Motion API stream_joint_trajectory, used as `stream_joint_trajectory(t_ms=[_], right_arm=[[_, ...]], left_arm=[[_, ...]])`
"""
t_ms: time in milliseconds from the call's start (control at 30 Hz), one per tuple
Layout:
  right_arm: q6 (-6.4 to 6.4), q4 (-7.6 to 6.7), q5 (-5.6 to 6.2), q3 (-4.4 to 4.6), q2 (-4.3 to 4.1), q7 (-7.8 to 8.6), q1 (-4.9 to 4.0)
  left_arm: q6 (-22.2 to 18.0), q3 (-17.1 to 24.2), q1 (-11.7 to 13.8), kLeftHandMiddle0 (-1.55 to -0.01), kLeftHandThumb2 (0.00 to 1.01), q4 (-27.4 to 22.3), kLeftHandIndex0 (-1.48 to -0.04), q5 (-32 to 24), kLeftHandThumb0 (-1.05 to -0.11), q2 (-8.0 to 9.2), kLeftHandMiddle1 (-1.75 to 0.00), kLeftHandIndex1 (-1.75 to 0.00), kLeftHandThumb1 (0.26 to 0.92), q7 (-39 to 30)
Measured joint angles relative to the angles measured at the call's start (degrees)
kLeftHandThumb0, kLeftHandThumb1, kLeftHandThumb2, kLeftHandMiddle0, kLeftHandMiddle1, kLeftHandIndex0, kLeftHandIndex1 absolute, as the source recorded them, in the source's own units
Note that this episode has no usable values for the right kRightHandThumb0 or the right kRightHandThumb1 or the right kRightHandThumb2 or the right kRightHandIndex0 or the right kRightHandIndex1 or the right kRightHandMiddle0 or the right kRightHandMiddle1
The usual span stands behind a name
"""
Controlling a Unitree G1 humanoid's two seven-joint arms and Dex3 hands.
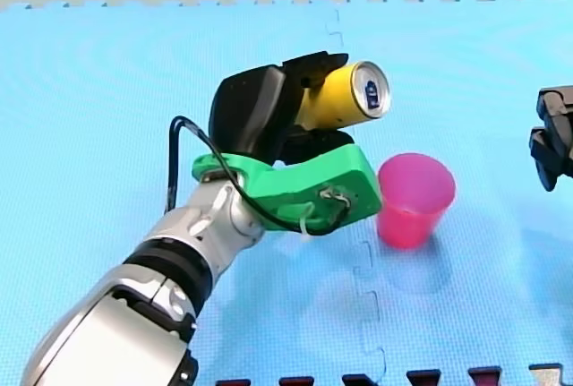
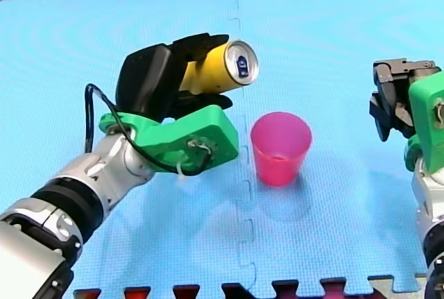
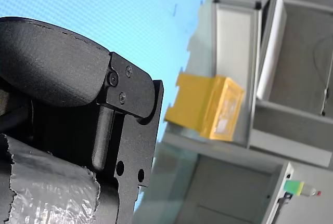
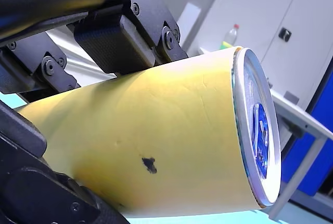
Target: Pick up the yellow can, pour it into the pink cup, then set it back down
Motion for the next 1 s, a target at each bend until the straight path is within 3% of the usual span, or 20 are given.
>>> stream_joint_trajectory(t_ms=[533, 1000], right_arm=[[-0.22, 0.03, -0.31, 0.22, 0.0, -0.79, 0.03], [-0.54, 0.03, -0.45, 0.41, 0.19, -1.06, 0.04]], left_arm=[[3.6, -2.5, -1.6, -1.37, 0.0, 0.0, -1.17, 1.3, -0.393, -1.42, -0.01, 0.0, 0.84, 0.6], [6.7, -5.4, -2.2, -1.41, 0.01, 0.1, -1.14, 3.4, -0.353, -1.49, -0.04, 0.0, 0.861, -0.4]])
